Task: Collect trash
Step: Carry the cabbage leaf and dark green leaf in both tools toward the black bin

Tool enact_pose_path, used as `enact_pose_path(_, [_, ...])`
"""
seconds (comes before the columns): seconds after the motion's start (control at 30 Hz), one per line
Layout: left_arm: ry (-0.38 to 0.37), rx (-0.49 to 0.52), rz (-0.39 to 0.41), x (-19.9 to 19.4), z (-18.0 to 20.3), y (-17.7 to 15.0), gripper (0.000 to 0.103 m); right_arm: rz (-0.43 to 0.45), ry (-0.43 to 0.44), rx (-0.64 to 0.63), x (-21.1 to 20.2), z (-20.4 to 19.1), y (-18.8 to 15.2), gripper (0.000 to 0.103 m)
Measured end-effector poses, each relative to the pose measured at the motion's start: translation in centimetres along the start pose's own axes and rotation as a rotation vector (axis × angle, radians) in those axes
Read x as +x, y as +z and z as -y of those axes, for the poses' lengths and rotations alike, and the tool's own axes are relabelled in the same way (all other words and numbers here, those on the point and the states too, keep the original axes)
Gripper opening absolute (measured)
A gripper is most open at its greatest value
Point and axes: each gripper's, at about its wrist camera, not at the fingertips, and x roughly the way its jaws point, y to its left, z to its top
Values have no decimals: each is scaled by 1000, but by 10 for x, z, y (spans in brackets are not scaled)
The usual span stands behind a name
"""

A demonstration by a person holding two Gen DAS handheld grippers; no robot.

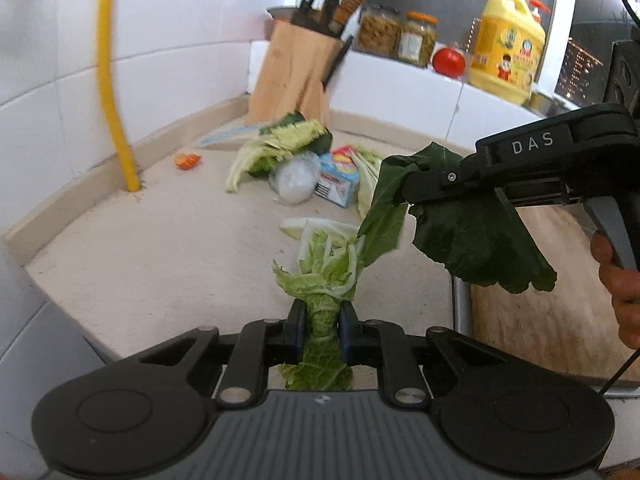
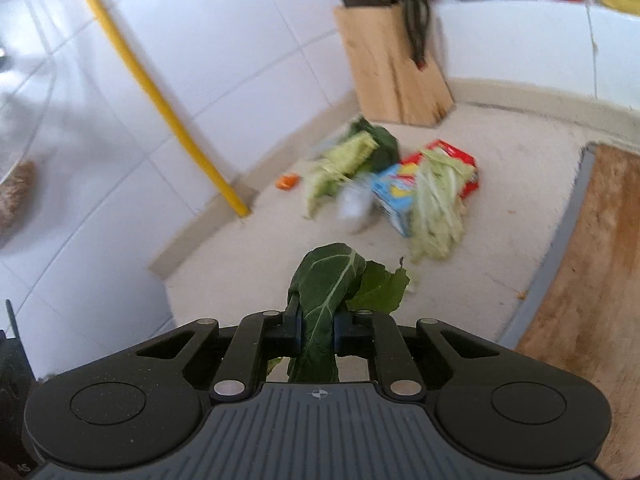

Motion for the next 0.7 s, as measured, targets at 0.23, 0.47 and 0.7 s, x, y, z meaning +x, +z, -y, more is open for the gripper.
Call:
enact_pose_path(0.23, [60,-48,48,-31,-21,-9,12,24,37,-41,-4,-34,-3,17])
enact_pose_path(0.47, [152,-118,74,-61,-44,-29,12,-3,103,-101,9,-70,-8,17])
enact_pose_path(0.7, [272,-209,80,-90,-70,-55,12,-50,183,-162,29,-105,-15,17])
